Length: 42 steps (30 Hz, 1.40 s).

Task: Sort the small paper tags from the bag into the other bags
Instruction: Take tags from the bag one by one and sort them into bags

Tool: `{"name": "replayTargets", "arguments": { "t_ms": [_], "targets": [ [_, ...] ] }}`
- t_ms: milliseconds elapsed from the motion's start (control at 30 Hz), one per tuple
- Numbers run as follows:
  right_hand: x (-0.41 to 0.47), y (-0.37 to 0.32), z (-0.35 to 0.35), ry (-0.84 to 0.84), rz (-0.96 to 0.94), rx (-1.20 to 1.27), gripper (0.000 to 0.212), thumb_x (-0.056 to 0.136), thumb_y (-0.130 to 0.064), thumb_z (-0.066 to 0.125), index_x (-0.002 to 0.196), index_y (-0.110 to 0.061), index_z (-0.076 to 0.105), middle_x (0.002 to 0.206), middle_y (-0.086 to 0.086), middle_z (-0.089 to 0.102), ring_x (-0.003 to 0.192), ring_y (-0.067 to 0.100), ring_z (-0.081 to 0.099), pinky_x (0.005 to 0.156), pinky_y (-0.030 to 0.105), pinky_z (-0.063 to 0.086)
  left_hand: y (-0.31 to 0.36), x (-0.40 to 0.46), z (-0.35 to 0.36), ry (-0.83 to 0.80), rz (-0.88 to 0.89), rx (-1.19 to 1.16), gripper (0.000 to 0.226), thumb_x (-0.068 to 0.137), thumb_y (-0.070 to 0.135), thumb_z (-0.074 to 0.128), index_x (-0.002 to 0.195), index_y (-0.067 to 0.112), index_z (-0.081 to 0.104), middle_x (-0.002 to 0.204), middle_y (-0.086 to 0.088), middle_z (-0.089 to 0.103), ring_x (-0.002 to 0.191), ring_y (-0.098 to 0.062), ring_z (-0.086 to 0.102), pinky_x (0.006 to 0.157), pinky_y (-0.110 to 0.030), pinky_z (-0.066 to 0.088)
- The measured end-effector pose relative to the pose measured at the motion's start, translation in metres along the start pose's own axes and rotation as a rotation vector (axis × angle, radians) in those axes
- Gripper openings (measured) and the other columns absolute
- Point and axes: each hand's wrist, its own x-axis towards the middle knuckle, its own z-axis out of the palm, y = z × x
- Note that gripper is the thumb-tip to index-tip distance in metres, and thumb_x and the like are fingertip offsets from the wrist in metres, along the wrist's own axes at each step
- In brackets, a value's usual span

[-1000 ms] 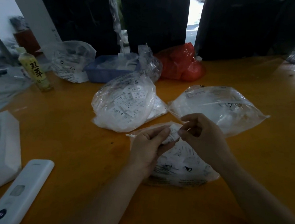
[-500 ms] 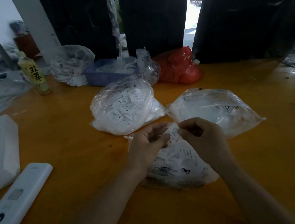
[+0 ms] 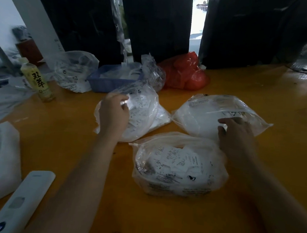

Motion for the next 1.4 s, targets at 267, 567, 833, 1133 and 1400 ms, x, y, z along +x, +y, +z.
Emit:
{"name": "replayTargets", "arguments": {
  "t_ms": [267,567,833,1133,1400],
  "targets": [
    [0.009,0.015,0.017,-0.04,-0.046,-0.161,0.027,0.098,-0.019,0.061,0.122,-0.021,0.072,0.129,0.014,0.059,0.115,0.033,0.056,0.099,0.042,0.047,0.0,0.019,0.029,-0.383,0.05,0.467,0.037,0.107,0.036,0.045,0.141,0.032,0.061,0.154,-0.016,0.042,0.141,-0.042,0.03,0.112,-0.053,0.033],
    [0.01,0.015,0.018,-0.113,-0.084,-0.174,0.044,0.1,-0.037,0.061,0.144,-0.036,0.054,0.139,0.015,0.044,0.127,0.036,0.046,0.102,0.046,0.046,0.009,0.006,0.021,-0.255,-0.067,-0.088,0.049,0.101,0.002,0.049,0.147,0.02,0.05,0.15,-0.004,0.054,0.137,-0.026,0.051,0.107,-0.036,0.043],
    [0.009,0.01,0.012,0.094,-0.059,-0.058,0.024,0.101,-0.031,0.06,0.116,-0.019,0.075,0.122,0.012,0.061,0.112,0.032,0.056,0.091,0.041,0.048,0.029,-0.038,0.006,-0.014,0.128,-0.129,0.041,0.096,-0.003,0.048,0.13,0.013,0.065,0.138,-0.006,0.061,0.136,-0.022,0.045,0.116,-0.043,0.037],
    [-0.018,-0.024,-0.028,0.024,-0.221,0.513,0.018,0.098,-0.03,0.063,0.084,-0.021,0.07,0.076,-0.009,0.069,0.059,0.005,0.058,0.053,0.017,0.044,0.057,-0.118,0.017,-0.329,0.104,-0.683,0.028,0.103,0.036,0.054,0.127,0.026,0.065,0.114,0.019,0.071,0.105,0.002,0.067,0.087,-0.017,0.056],
    [-0.045,-0.048,-0.031,-0.364,-0.47,0.604,0.013,0.098,-0.025,0.063,0.089,-0.021,0.071,0.067,-0.005,0.065,0.044,0.004,0.043,0.046,0.016,0.035,0.062,-0.125,0.026,-0.807,-0.392,-1.234,0.066,0.079,0.063,0.08,0.126,0.019,0.071,0.117,-0.003,0.076,0.105,-0.02,0.073,0.086,-0.032,0.059]
  ]
}}
